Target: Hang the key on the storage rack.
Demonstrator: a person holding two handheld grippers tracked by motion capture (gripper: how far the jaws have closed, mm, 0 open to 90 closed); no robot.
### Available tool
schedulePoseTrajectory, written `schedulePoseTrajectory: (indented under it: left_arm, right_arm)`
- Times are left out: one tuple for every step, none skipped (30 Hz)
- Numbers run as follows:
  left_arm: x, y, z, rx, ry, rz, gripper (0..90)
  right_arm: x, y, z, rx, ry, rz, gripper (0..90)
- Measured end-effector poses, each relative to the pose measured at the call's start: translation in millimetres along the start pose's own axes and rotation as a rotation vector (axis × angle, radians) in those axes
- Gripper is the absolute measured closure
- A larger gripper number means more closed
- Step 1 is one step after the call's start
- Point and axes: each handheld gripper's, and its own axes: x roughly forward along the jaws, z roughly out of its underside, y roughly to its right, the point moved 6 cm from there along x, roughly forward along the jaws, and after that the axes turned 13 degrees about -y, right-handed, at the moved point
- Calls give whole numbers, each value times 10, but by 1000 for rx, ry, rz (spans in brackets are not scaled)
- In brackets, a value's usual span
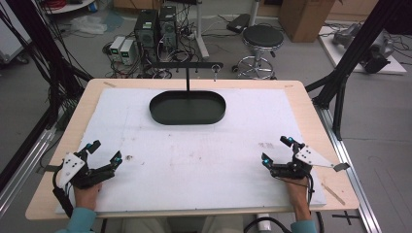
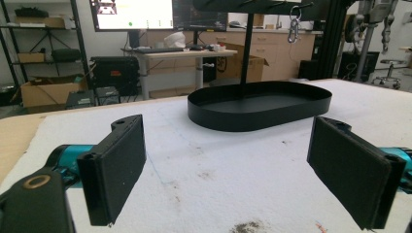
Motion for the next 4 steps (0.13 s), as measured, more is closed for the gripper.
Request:
schedulePoseTrajectory:
  left_arm:
    - [2, -1, 0, -1, -1, 0, 145]
    - [1, -2, 0, -1, -2, 0, 145]
    - [0, 0, 0, 0, 0, 0, 145]
    - [-4, -2, 0, 2, 2, -2, 145]
  right_arm:
    - [-10, -4, 2, -2, 9, 4, 9]
    - [-12, -17, 3, -15, 14, 19, 9]
    - [-12, -17, 3, -15, 14, 19, 9]
    - [-11, -20, 3, -24, 13, 18, 9]
